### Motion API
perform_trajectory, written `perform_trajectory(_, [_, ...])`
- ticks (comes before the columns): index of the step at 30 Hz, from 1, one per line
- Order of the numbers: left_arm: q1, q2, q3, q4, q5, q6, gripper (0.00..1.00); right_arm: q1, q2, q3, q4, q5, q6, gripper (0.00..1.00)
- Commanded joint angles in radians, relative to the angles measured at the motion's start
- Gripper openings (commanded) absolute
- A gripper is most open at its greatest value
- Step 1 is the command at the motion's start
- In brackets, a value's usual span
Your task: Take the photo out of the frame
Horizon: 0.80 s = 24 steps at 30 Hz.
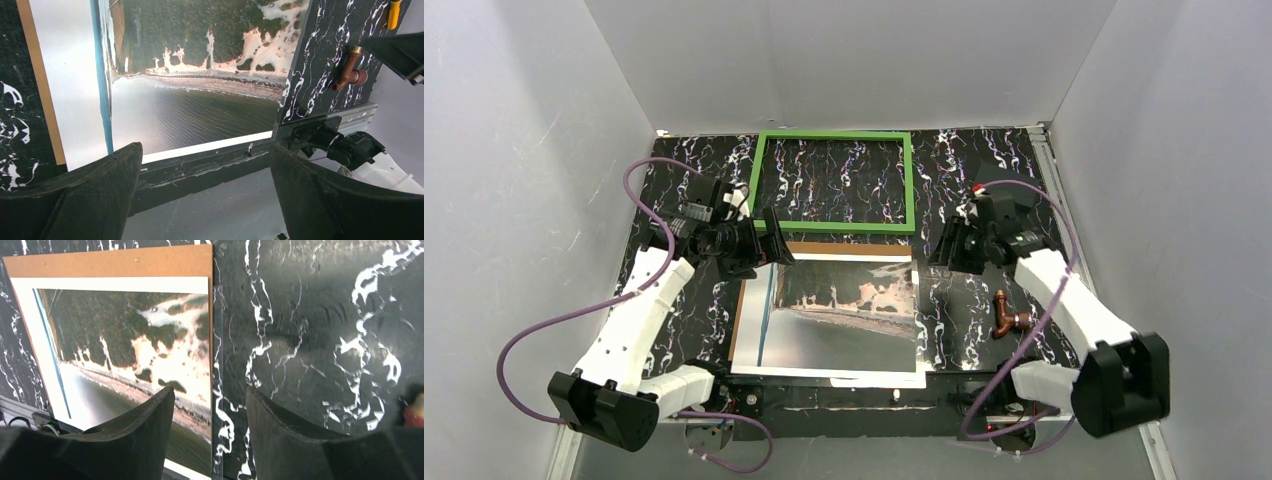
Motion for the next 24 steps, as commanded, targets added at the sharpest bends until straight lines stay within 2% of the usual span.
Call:
perform_trajectory(1, [-0.003, -0.010, 0.034, -0.114, -0.023, 0.044, 0.98, 0.018, -0.168, -0.060, -0.132, 0.026, 0.018, 0.63])
perform_trajectory(4, [-0.006, -0.037, 0.023, -0.118, -0.044, 0.047, 0.98, 0.031, -0.298, -0.116, -0.126, -0.023, 0.044, 0.66])
perform_trajectory(7, [-0.011, -0.067, 0.014, -0.134, -0.108, 0.058, 0.98, 0.033, -0.396, -0.069, -0.218, -0.031, 0.035, 0.66])
perform_trajectory(12, [-0.015, -0.102, 0.064, -0.147, -0.164, 0.047, 0.98, 0.035, -0.527, 0.081, -0.372, -0.005, -0.007, 0.69])
perform_trajectory(18, [-0.017, -0.151, 0.211, -0.120, -0.259, 0.060, 0.98, 0.034, -0.586, 0.320, -0.579, 0.131, -0.056, 0.76])
perform_trajectory(24, [-0.017, -0.210, 0.300, -0.051, -0.283, 0.046, 0.98, 0.034, -0.667, 0.504, -0.628, 0.169, -0.091, 0.81])
